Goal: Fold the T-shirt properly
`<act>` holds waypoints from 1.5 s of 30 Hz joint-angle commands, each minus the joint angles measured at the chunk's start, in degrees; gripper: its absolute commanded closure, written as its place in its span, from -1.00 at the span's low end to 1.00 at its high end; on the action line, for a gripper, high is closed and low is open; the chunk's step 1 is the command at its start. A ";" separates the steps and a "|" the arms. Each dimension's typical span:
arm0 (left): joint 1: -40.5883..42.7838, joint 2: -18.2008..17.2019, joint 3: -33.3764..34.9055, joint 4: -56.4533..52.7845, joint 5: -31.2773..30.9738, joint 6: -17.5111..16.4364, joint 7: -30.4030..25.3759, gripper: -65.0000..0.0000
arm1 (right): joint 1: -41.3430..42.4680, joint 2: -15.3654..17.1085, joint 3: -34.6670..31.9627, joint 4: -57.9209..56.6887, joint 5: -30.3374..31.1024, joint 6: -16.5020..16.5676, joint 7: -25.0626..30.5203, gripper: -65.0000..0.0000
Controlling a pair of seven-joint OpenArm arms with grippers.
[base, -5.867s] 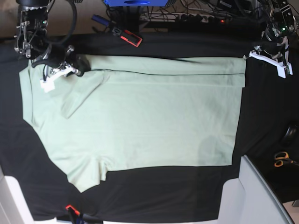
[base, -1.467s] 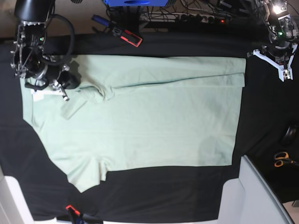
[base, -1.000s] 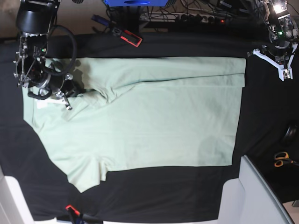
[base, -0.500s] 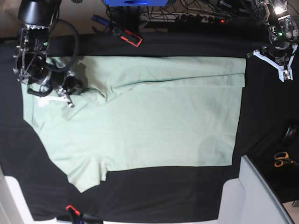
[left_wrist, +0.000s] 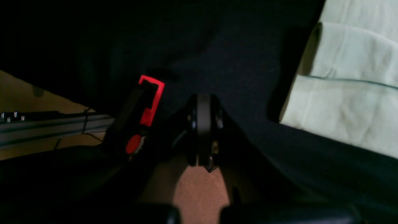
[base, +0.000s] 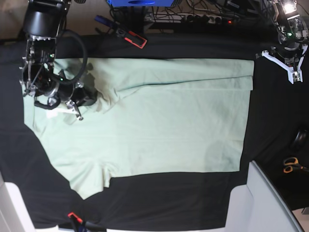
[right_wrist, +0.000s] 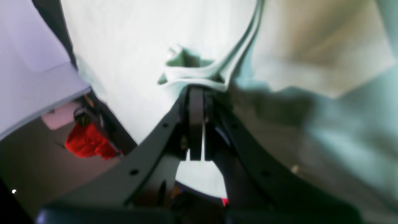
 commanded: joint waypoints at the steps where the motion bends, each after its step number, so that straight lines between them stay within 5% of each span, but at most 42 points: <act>1: 0.15 -0.86 -0.38 0.80 -0.09 0.49 -1.00 1.00 | 1.31 0.33 -0.01 -0.56 0.89 0.34 0.89 1.00; 9: -0.11 -0.68 -0.38 0.80 -0.26 0.49 -0.82 1.00 | 6.50 2.88 -8.18 -2.23 1.15 5.08 4.76 1.00; 16: -0.29 1.34 0.32 1.15 -0.35 0.40 -0.73 1.00 | 2.45 4.99 -8.80 12.10 0.89 15.55 4.41 1.00; 18: -0.29 2.57 0.32 1.24 -0.79 -0.04 -0.73 0.93 | -0.36 6.39 -8.97 17.64 0.89 15.81 4.67 1.00; 22: 0.24 3.54 -0.03 0.97 -9.93 -5.22 -0.65 0.26 | -4.84 7.36 -8.62 22.12 0.89 15.81 4.85 1.00; 24: 0.33 3.36 -0.20 0.89 -13.80 -5.84 -0.65 0.11 | -5.90 8.06 -8.62 22.38 0.89 15.81 4.85 1.00; 33: -2.92 3.45 -0.29 -3.42 -24.52 -6.02 -1.00 0.07 | -8.01 8.42 -8.62 22.38 0.89 16.07 4.85 1.00; 45: -8.02 4.94 -0.38 -13.62 -25.05 -6.02 -1.08 0.09 | -9.06 8.50 -8.62 22.38 0.89 16.07 4.85 1.00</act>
